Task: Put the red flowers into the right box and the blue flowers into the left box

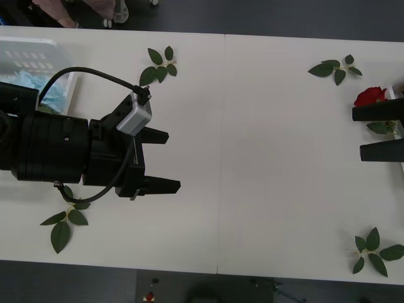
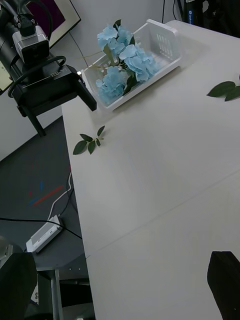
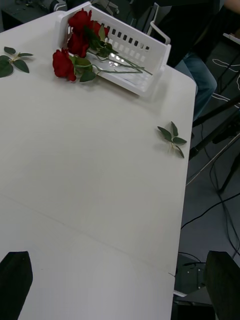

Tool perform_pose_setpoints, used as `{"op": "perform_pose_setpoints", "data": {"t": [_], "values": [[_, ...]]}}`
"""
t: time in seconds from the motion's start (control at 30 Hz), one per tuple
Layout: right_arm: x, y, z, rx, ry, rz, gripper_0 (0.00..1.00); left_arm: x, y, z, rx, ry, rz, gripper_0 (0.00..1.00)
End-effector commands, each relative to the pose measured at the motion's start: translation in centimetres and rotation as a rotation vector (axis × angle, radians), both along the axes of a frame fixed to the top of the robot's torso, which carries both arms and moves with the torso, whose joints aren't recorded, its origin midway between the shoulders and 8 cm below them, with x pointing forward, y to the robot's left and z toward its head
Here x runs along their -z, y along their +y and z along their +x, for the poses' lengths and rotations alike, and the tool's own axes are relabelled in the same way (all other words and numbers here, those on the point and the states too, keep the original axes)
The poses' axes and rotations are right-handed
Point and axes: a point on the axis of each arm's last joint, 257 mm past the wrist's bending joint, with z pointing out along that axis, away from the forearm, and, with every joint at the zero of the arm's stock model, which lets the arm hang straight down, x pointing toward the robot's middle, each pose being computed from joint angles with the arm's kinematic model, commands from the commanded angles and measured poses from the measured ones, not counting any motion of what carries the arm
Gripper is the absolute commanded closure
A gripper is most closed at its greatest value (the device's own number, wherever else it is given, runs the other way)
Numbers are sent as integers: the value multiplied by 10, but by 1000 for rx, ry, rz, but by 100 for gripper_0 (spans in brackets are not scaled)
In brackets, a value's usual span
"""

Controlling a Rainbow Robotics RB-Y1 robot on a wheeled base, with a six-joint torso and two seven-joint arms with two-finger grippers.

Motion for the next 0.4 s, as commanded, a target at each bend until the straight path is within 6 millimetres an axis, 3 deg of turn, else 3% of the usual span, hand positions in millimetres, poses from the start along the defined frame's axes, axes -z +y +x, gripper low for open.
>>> {"op": "perform_pose_setpoints", "data": {"t": [0.03, 0.4], "values": [[-9, 4, -1, -23, -27, -8, 0, -13, -1, 4, 7, -46, 1, 0], [-9, 4, -1, -23, -27, -8, 0, -13, -1, 4, 7, -46, 1, 0]]}}
